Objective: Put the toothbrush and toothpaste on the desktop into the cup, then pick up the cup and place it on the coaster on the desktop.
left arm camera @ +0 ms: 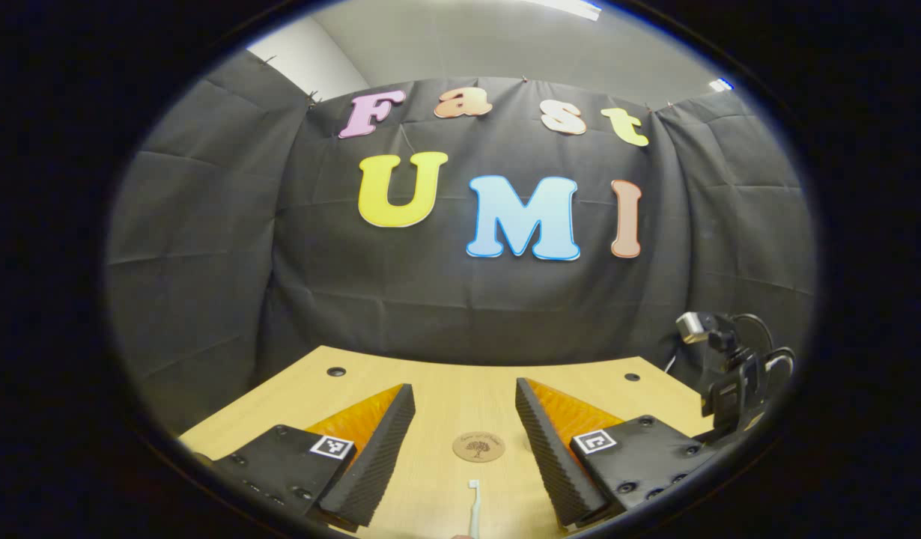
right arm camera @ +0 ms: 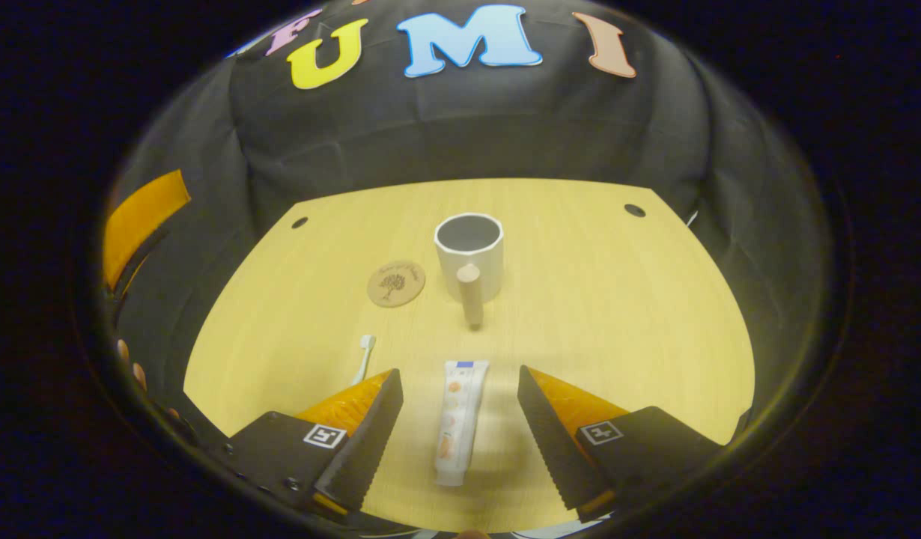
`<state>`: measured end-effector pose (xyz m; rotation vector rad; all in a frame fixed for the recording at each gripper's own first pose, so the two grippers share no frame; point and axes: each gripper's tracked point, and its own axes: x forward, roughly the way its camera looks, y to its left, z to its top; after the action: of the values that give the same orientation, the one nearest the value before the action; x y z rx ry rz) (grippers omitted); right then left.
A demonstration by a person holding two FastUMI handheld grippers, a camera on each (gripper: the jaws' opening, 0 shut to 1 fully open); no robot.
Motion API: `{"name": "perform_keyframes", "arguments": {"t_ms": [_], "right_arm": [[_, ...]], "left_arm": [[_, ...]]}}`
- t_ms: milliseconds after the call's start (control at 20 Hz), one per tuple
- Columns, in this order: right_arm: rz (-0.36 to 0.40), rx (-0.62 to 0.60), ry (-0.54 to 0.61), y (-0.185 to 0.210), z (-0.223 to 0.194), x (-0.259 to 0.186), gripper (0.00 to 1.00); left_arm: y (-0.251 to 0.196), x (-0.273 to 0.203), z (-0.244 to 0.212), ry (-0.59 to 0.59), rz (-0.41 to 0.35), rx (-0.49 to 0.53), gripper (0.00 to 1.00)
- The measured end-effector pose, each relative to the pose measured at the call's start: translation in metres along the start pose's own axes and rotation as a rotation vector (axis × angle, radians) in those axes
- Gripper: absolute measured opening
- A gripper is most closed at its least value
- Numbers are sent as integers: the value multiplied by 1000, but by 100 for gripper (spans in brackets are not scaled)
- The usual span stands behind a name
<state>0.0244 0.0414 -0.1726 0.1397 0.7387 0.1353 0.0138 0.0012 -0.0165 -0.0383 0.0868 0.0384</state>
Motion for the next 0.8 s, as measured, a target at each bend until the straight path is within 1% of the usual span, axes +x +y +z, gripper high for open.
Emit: {"name": "perform_keyframes", "arguments": {"t_ms": [50,100,200,250,300,350,400,450,500,550,700,750,800], "right_arm": [[0,-8,27,0,-5,5,98],[-7,-16,51,0,-7,9,98],[-13,-30,95,2,-14,19,98],[-16,-38,119,2,-17,25,96],[-21,-46,140,1,-19,29,96],[-29,-53,164,0,-24,34,98],[-37,-56,187,-2,-27,38,96],[-41,-59,211,-3,-30,43,98],[-44,-60,235,-3,-34,46,98],[-46,-61,266,-4,-38,48,98],[-50,-58,324,-6,-49,58,99],[-52,-58,342,-6,-52,60,99],[-51,-59,356,-6,-56,62,99]], "left_arm": [[0,0,-2,9,0,-4,93],[0,2,-5,20,1,-9,91],[4,6,-10,36,7,-15,91],[5,9,-11,40,11,-18,91],[7,11,-12,48,15,-21,91],[8,13,-15,56,18,-24,91],[11,15,-16,64,21,-29,91],[12,15,-19,71,24,-34,91],[14,17,-22,78,29,-38,91],[17,17,-25,83,35,-40,94],[21,19,-32,107,47,-46,94],[22,20,-35,115,49,-48,91],[23,20,-37,121,51,-50,94]]}}
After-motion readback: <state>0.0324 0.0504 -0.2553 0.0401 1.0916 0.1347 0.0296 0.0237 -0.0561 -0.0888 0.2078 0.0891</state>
